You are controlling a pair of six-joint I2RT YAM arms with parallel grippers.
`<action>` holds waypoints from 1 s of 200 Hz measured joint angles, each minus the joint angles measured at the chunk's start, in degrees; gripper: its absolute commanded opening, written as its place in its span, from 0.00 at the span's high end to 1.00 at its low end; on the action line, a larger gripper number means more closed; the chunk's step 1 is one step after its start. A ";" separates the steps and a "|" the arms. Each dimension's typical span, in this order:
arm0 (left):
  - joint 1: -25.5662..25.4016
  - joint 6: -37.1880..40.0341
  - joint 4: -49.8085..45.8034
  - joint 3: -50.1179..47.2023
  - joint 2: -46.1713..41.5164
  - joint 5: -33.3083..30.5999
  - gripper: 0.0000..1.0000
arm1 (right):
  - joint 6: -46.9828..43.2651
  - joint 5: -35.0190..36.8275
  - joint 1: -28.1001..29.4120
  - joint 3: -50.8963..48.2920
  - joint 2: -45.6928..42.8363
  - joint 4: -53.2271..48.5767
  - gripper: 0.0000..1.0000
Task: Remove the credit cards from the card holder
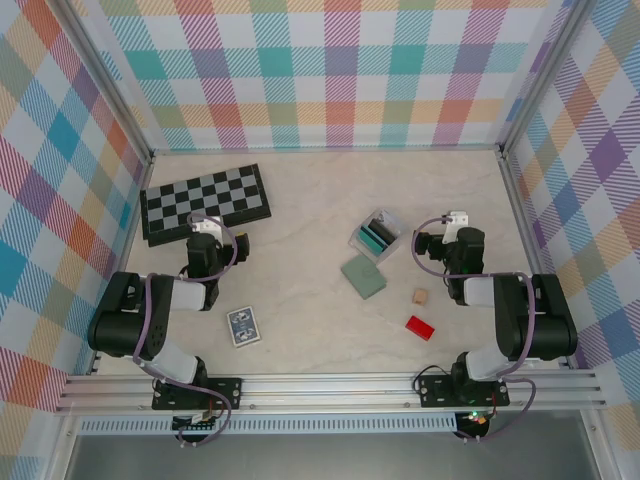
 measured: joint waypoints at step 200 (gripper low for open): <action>0.00 -0.07 -0.81 0.00 -0.37 -0.52 0.00 | 0.00 0.02 0.00 0.00 -0.31 -0.85 0.00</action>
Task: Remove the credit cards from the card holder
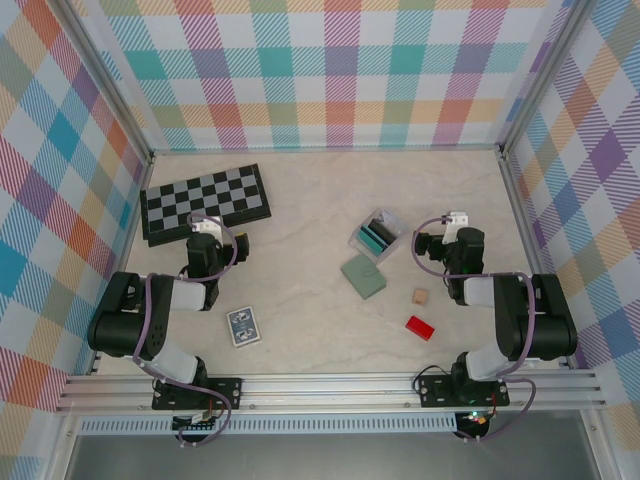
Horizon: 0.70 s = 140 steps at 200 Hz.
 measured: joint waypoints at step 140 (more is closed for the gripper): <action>-4.09 -27.89 -47.32 16.94 -27.26 3.82 0.00 | 20.96 1.36 0.00 25.00 -16.50 -49.18 0.00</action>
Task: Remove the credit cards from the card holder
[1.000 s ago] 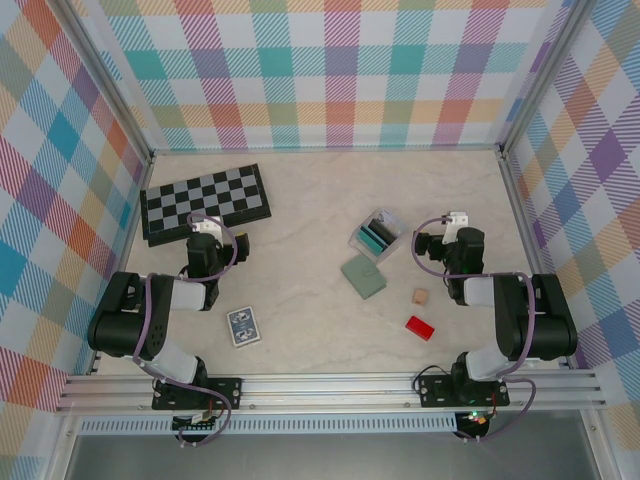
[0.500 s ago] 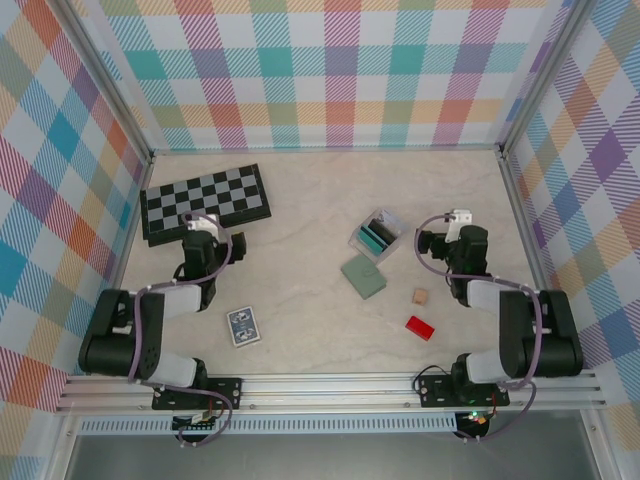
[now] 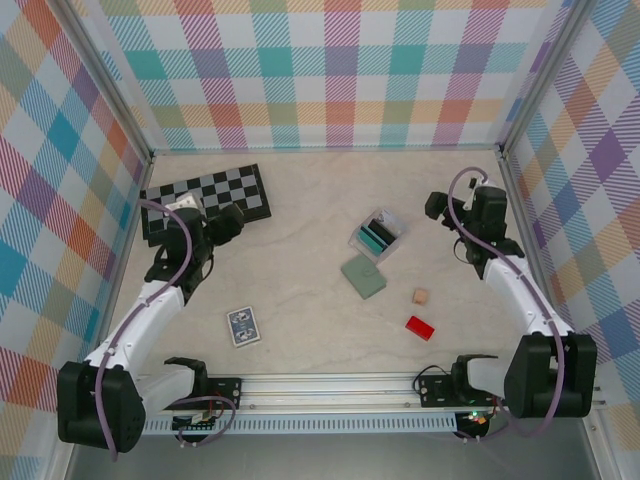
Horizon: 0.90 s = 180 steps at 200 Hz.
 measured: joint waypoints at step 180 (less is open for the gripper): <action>-36.68 -35.34 6.95 11.50 37.03 10.51 0.44 | 1.60 -8.26 0.00 0.04 3.91 -5.95 0.00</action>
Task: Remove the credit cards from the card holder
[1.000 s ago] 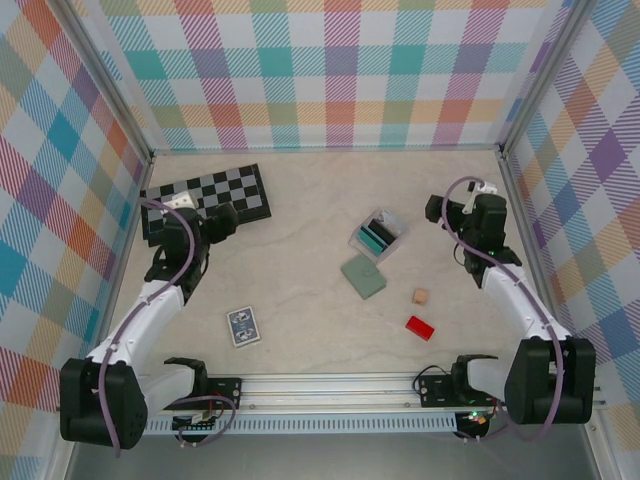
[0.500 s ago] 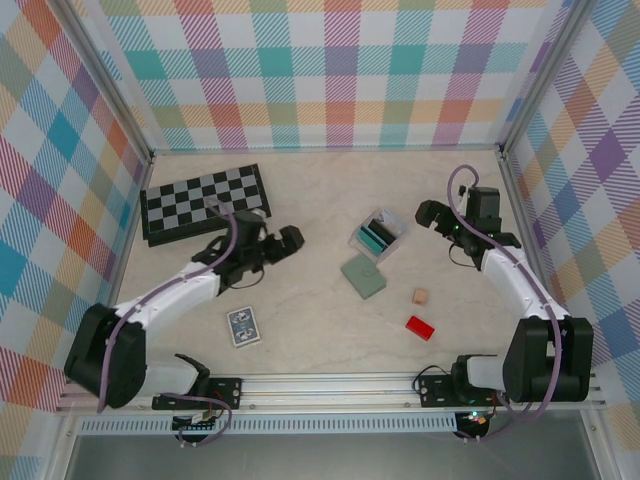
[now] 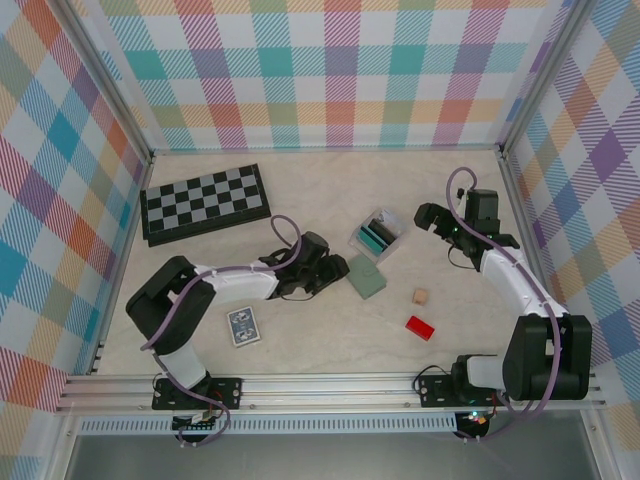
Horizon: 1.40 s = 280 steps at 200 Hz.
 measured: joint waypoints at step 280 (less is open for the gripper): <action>-0.98 -1.22 -1.49 5.66 7.54 -0.94 1.00 | 0.39 -3.43 0.00 -0.74 1.90 0.42 0.00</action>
